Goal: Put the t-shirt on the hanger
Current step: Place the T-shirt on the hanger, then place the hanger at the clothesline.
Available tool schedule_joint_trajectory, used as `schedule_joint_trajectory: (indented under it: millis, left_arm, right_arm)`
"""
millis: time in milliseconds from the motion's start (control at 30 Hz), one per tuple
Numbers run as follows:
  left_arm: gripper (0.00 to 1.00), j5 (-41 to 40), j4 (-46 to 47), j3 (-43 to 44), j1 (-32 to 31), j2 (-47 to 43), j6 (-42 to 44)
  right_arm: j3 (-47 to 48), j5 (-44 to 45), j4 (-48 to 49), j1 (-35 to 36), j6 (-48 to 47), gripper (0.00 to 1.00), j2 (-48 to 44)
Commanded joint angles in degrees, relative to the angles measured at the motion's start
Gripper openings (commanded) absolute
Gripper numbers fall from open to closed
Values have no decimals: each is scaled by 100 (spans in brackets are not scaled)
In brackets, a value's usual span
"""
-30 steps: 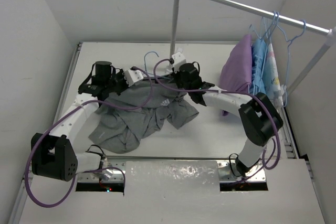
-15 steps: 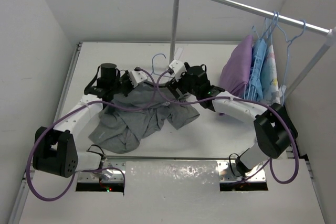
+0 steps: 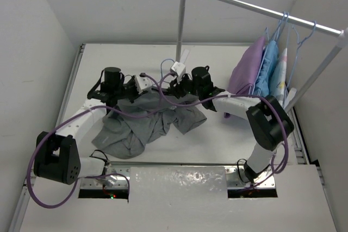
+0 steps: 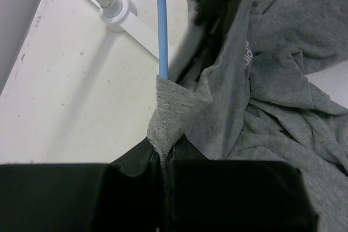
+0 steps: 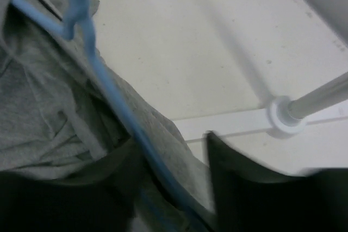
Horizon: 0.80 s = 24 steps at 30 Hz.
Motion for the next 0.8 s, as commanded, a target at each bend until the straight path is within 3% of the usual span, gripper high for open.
schedule_joint_trajectory:
  millis: [0, 67, 100, 267, 500, 600, 733, 767]
  left_arm:
    - [0, 499, -225, 331, -14, -151, 370]
    - [0, 684, -392, 367, 3, -134, 459]
    - [0, 815, -471, 411, 64, -134, 460]
    - [0, 992, -1700, 1122, 275, 68, 1135]
    - [7, 1158, -3491, 1782, 706, 86, 2145]
    - [9, 1011, -3522, 1712, 1013, -28, 2384]
    - [29, 1123, -3740, 1685, 1444, -72, 2612]
    - [48, 1194, -3846, 1712, 1480, -72, 2769]
  right_arm:
    - [287, -500, 986, -31, 382, 39, 348]
    - [227, -640, 1258, -66, 399, 21, 367]
    - [17, -641, 1390, -92, 469, 0, 289]
    - [-836, -702, 2129, -540, 944, 0, -160]
    - [-1733, -1159, 2657, -717, 145, 0, -828]
    - [-1848, -1019, 2465, -717, -153, 0, -1074]
    - [-1804, -825, 1919, -717, -549, 0, -1399]
    - [-1752, -843, 1823, -708, -602, 0, -1478]
